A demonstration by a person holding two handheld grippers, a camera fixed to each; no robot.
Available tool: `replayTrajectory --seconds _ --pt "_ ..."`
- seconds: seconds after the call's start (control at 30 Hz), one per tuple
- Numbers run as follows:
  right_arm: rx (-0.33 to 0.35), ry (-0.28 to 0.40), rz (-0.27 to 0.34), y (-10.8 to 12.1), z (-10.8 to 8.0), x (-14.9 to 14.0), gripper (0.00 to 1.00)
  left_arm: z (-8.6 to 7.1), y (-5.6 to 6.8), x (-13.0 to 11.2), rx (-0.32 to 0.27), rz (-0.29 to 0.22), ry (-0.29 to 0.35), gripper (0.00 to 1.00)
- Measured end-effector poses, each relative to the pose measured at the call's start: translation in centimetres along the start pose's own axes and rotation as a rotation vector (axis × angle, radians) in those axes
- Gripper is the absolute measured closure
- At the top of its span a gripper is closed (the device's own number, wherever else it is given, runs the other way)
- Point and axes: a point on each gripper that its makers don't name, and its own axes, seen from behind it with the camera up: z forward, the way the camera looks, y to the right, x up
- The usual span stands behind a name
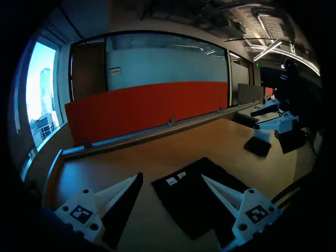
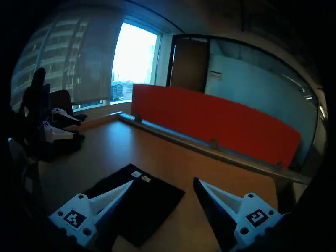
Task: Fold towel
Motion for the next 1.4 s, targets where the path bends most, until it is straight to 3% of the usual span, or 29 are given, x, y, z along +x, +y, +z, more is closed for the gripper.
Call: replayTrajectory --seconds 0.9,1.4 --pt "0.092 -0.208 -0.027 -4.5 2.6 -13.6 0.00 3.2 5.8 -13.7 -0.128 0.018 -0.227 0.09" --pt "0.149 -0.327 -0.040 -6.8 3.3 -20.5 0.00 4.0 6.9 -19.9 -0.158 0.040 -0.347 0.09"
